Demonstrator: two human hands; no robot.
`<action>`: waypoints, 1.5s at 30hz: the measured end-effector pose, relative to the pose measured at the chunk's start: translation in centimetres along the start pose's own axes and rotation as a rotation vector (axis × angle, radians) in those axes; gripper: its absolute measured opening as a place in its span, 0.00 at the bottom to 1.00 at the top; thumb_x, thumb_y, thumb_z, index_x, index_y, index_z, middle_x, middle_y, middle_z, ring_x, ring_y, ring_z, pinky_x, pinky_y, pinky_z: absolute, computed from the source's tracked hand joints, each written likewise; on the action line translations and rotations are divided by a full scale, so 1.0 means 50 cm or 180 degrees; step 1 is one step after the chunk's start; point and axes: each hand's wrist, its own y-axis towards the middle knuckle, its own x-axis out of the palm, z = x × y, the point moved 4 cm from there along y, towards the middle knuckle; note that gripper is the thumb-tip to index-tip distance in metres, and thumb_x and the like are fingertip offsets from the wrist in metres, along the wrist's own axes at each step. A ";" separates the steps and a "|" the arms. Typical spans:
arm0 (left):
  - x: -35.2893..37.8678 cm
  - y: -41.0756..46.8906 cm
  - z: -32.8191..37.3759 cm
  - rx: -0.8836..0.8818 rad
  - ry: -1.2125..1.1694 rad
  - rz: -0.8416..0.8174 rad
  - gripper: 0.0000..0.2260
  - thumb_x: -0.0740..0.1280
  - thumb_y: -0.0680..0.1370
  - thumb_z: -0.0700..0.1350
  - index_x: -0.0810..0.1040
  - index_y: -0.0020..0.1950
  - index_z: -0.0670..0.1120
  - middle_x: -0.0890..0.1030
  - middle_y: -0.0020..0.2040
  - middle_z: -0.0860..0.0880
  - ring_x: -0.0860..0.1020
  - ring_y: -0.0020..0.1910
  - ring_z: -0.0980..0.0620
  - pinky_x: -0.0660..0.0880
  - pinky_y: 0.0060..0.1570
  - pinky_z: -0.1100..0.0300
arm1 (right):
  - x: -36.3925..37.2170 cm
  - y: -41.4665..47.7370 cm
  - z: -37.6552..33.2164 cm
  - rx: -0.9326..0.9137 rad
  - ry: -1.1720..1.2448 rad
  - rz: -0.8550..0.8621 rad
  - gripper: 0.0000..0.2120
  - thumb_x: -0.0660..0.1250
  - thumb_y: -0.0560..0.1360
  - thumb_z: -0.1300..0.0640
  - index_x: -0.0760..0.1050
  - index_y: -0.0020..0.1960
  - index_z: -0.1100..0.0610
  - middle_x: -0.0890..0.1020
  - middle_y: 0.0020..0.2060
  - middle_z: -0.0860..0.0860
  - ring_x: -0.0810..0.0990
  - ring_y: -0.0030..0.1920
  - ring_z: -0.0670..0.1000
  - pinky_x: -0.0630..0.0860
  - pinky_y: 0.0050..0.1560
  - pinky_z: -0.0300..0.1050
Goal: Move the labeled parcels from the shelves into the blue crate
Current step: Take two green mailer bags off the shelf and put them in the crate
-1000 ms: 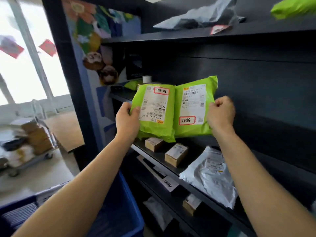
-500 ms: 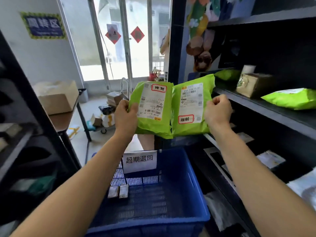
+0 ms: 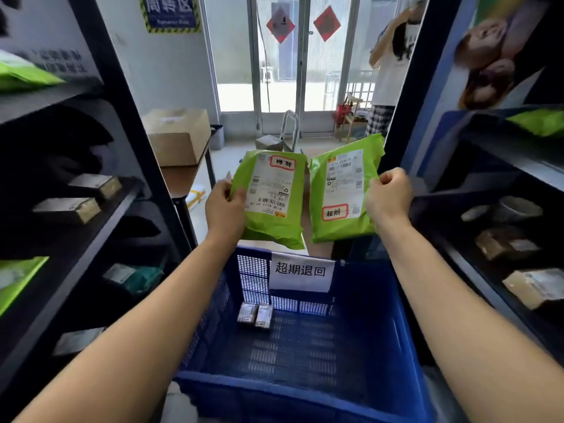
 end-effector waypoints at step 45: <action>0.472 0.064 -1.140 -0.1695 0.1590 -0.1370 0.15 0.63 0.78 0.42 0.64 0.33 0.46 0.69 0.31 0.51 0.66 0.32 0.52 0.63 0.31 0.57 | 0.599 0.111 1.052 0.1572 -0.1825 -0.1107 0.06 0.54 0.75 0.67 0.68 0.45 0.59 0.78 0.51 0.59 0.72 0.44 0.56 0.65 0.41 0.45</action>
